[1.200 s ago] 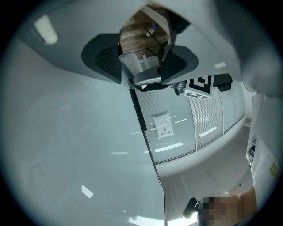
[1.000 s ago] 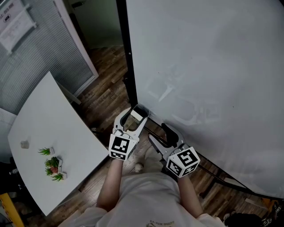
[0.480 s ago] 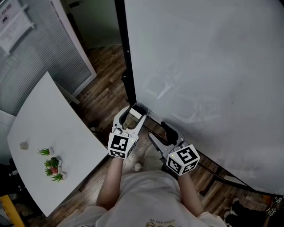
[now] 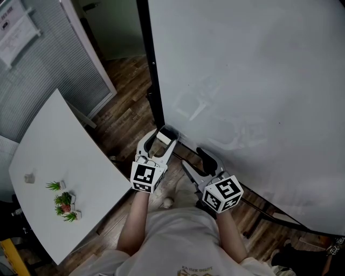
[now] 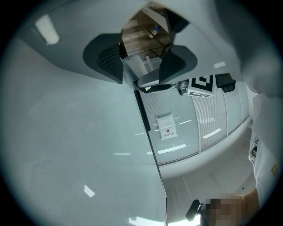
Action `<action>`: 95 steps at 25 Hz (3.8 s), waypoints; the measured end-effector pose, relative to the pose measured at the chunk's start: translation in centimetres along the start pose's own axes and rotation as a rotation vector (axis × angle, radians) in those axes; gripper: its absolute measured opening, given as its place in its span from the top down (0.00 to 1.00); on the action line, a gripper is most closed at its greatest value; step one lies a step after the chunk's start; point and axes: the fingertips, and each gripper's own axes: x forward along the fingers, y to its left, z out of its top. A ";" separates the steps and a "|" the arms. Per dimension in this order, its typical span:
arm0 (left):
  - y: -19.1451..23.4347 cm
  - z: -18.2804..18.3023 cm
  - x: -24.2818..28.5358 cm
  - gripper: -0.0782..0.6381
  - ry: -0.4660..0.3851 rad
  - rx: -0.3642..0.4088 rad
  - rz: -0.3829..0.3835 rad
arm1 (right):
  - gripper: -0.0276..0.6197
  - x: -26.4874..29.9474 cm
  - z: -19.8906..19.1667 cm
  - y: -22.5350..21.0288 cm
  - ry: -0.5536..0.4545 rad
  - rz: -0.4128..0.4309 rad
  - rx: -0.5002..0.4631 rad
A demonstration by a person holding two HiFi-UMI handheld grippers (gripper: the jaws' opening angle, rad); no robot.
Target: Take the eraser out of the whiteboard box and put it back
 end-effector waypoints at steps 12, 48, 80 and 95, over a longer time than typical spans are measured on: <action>-0.1 -0.1 -0.3 0.53 0.028 -0.018 0.004 | 0.59 -0.7 0.8 0.1 -0.042 0.001 0.019; -0.2 4.8 -3.1 0.53 -0.072 -0.020 0.005 | 0.59 -2.8 1.2 0.0 -0.095 -0.020 0.019; -0.9 9.7 -6.8 0.53 -0.169 0.019 0.025 | 0.59 -4.6 2.5 1.2 -0.152 -0.005 0.006; -1.5 11.1 -9.9 0.53 -0.208 0.035 0.030 | 0.60 -5.7 3.4 2.6 -0.188 -0.010 -0.029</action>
